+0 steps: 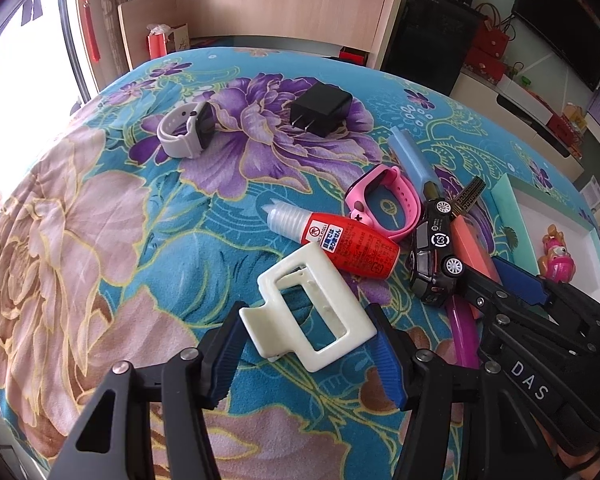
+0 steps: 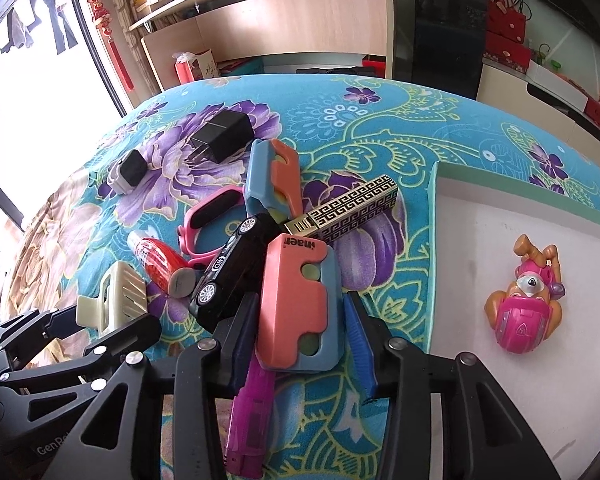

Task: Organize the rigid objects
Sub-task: 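Grasp the pink-and-blue phone case with the right tool while the left grasps the white plastic holder, then carry the phone case into the tray with the right tool while the left carries the white holder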

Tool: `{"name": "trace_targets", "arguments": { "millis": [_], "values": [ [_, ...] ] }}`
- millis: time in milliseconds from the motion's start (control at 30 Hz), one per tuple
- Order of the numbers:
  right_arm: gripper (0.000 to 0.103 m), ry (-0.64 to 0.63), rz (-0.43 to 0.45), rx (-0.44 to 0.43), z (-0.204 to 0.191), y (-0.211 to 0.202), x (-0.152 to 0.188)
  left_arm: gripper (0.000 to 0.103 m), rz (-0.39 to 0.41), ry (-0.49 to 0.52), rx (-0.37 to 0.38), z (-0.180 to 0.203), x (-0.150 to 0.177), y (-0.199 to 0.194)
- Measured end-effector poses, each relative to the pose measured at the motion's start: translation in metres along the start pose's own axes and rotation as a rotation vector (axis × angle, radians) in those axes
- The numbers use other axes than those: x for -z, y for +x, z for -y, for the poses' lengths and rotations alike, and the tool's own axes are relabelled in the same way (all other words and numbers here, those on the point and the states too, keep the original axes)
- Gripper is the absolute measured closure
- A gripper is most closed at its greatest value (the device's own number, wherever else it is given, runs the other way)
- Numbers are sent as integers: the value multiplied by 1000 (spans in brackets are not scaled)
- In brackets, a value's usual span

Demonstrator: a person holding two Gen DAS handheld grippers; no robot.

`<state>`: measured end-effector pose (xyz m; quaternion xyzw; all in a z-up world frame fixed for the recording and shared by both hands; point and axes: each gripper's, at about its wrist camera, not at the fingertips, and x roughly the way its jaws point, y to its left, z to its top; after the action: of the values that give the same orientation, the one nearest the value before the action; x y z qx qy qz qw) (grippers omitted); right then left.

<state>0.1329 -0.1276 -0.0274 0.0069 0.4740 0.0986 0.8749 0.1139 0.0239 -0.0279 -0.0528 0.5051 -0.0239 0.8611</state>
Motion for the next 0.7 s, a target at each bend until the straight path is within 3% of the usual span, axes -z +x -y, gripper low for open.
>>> {"name": "trace_targets", "arguments": {
  "millis": [433,567,700],
  "values": [
    [59,-15,-6,39,-4,1,1,42,18,-3,-8,-1,-1,-3],
    [59,-8,22,33,-2,-8,0,42,52,-17,-18,-5,-3,-11],
    [59,8,65,23,0,-21,-3,42,136,-5,-36,-4,-7,-28]
  ]
}}
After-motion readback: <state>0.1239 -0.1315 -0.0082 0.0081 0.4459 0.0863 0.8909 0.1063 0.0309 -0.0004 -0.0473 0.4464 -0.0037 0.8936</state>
